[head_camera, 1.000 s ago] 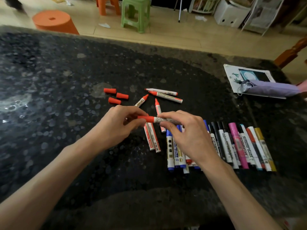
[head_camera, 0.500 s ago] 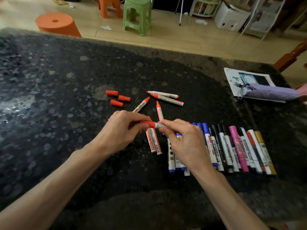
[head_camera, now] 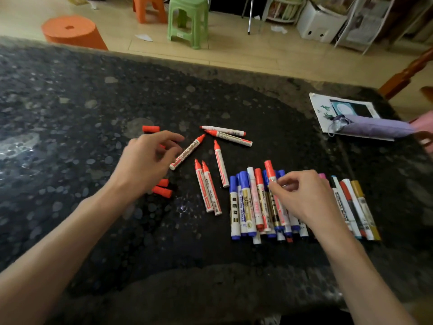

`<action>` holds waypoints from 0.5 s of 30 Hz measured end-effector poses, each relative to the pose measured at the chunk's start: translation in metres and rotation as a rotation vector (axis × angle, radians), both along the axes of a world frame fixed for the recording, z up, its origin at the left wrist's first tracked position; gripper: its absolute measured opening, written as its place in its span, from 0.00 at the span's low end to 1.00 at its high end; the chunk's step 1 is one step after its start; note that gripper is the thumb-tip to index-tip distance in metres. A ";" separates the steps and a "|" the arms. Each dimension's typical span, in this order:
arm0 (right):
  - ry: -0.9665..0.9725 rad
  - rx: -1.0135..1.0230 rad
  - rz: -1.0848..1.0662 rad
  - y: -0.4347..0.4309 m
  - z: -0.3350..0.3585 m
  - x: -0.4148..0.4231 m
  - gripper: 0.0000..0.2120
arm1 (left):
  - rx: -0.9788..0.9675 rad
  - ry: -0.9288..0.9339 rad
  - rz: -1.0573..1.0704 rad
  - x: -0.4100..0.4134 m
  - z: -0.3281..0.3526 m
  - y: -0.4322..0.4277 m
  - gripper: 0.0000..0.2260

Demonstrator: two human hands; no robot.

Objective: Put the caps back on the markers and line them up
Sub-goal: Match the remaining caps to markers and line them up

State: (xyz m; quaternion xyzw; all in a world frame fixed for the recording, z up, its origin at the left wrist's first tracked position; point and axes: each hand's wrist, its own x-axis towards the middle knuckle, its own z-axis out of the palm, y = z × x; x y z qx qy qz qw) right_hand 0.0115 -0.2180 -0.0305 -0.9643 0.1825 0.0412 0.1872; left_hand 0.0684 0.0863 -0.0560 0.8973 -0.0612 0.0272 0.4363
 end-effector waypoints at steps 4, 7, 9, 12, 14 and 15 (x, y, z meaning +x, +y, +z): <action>0.063 -0.123 -0.004 0.003 -0.002 -0.001 0.13 | 0.027 0.033 0.080 0.005 0.004 0.012 0.11; 0.031 -0.130 0.032 0.009 0.000 0.001 0.10 | 0.196 0.111 0.127 0.007 0.002 0.024 0.09; 0.017 -0.122 0.067 0.017 0.000 0.005 0.08 | 0.286 0.154 0.128 0.006 0.000 0.030 0.07; -0.030 -0.051 0.118 0.027 0.001 0.014 0.06 | 0.348 0.188 0.071 0.003 0.000 0.035 0.06; -0.062 -0.015 0.157 0.036 0.000 0.021 0.05 | 0.368 0.190 0.032 0.002 0.000 0.038 0.05; -0.069 0.001 0.179 0.042 0.000 0.024 0.05 | 0.373 0.182 0.028 0.002 0.000 0.041 0.04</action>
